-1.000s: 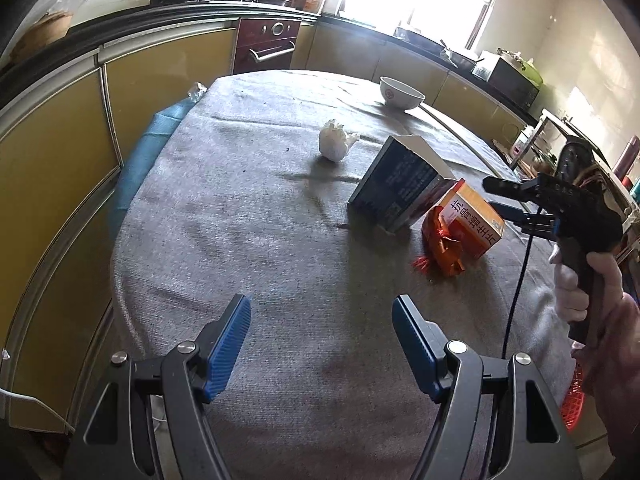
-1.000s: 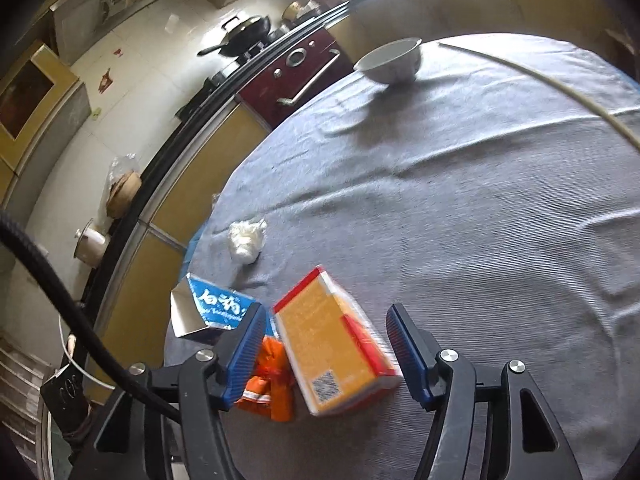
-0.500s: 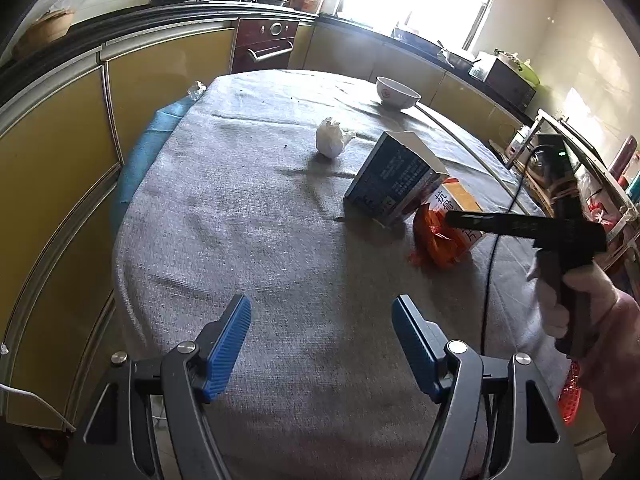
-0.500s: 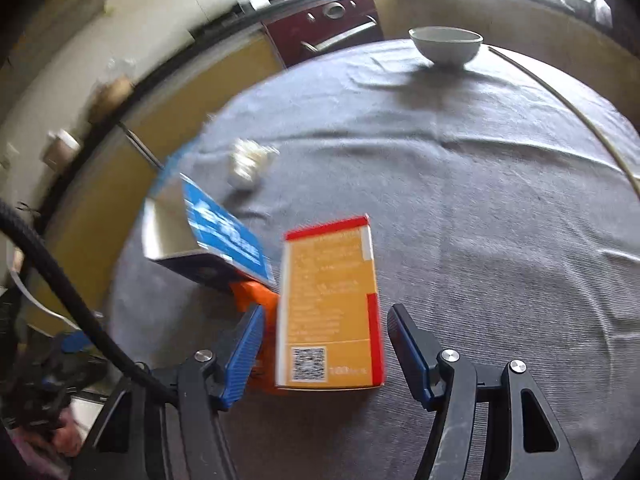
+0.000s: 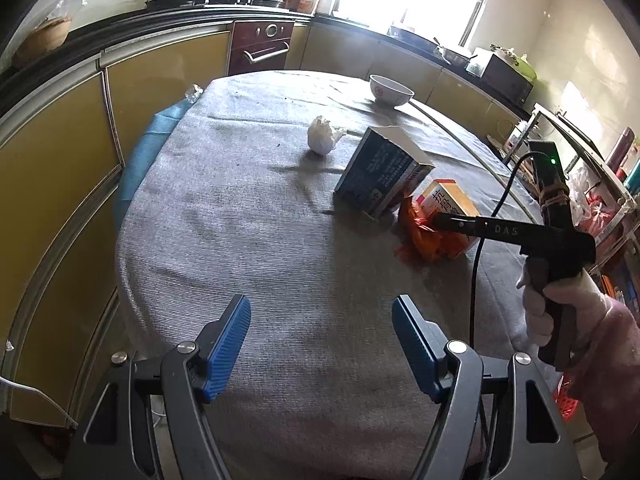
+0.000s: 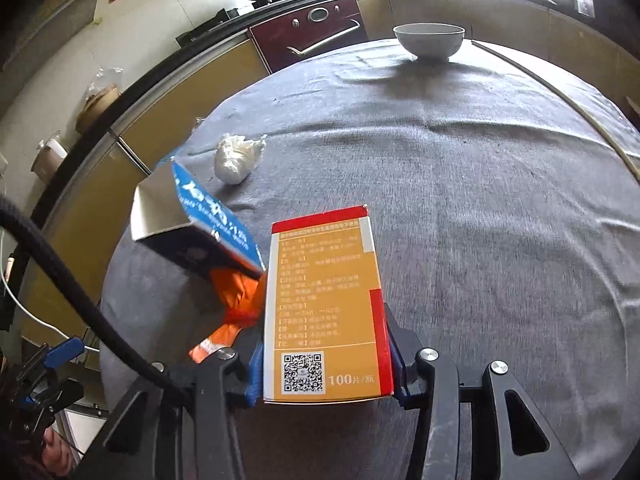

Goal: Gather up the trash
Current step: 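Grasp the blue toothpaste carton with the left tool while the right tool holds its box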

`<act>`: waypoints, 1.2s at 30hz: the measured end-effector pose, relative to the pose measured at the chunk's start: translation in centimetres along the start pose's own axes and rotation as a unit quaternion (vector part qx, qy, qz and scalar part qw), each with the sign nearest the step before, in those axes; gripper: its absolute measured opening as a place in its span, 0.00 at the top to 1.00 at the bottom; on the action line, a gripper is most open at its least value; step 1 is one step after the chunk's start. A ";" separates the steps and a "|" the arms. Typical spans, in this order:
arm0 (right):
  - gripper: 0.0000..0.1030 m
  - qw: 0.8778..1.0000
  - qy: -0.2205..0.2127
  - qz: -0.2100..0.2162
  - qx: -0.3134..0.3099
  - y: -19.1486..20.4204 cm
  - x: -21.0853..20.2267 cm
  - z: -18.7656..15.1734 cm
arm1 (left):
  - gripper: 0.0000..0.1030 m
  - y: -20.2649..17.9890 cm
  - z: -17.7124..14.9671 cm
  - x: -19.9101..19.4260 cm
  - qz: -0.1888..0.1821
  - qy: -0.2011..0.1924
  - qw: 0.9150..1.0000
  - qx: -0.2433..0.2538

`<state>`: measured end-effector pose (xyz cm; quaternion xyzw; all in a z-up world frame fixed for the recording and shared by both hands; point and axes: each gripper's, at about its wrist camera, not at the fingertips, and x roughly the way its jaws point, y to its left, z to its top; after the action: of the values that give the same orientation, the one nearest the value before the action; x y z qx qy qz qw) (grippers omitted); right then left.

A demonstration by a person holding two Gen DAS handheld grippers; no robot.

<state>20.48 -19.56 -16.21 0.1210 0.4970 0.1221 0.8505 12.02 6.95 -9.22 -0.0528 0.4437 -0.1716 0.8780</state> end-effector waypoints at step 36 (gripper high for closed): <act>0.51 0.989 -0.104 -0.012 0.104 -6.5 -14.3 -12.9 | 0.28 -8.5 7.1 -1.5 -0.009 -0.039 0.997 0.073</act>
<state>2.96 -29.26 -12.81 0.2149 0.4173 0.0465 0.8818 14.74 -0.90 -1.76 0.0003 0.3947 -0.2093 0.8947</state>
